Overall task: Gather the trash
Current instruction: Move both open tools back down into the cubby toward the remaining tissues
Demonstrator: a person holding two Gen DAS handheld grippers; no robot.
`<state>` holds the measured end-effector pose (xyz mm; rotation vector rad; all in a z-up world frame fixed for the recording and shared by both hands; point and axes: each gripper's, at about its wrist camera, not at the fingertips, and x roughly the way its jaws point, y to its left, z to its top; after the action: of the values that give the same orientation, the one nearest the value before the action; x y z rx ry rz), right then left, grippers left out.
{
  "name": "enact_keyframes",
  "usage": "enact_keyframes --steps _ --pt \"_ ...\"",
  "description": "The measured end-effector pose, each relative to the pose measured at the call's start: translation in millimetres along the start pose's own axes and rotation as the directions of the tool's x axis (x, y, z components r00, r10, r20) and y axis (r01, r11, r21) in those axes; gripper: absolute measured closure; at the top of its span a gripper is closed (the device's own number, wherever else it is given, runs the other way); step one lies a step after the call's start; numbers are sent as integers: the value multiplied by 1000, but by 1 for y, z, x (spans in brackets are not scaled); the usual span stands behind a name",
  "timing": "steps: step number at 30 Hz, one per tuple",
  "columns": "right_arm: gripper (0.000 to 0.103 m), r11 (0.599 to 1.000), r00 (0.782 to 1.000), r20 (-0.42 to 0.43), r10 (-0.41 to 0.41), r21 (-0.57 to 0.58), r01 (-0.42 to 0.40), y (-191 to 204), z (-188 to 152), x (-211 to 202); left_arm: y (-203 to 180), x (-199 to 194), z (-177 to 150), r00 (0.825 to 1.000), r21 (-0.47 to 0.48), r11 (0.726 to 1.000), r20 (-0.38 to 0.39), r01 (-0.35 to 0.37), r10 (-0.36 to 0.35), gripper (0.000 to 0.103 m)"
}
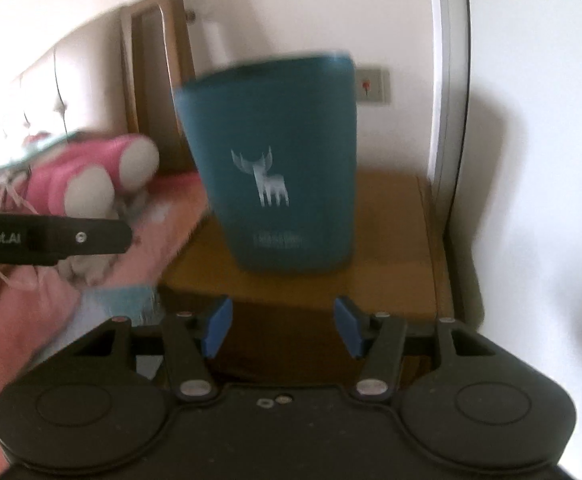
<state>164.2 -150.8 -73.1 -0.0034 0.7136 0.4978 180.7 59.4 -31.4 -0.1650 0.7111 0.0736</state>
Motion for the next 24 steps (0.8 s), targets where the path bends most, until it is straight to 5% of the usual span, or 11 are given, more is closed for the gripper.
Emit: enact_keyframes --steps 6,15,24 --pt "47 999 993 -121 -13 37 17 -14 -75 49 22 50 -81 988 -54 997 -146 -59 50 0" --pt "47 998 960 -277 -47 17 54 -25 -198 139 43 141 -216 943 -19 991 -311 -130 117 0" --pt "47 993 911 -410 -39 -116 -10 -20 -304 241 50 237 -333 895 28 987 -419 -159 156 0"
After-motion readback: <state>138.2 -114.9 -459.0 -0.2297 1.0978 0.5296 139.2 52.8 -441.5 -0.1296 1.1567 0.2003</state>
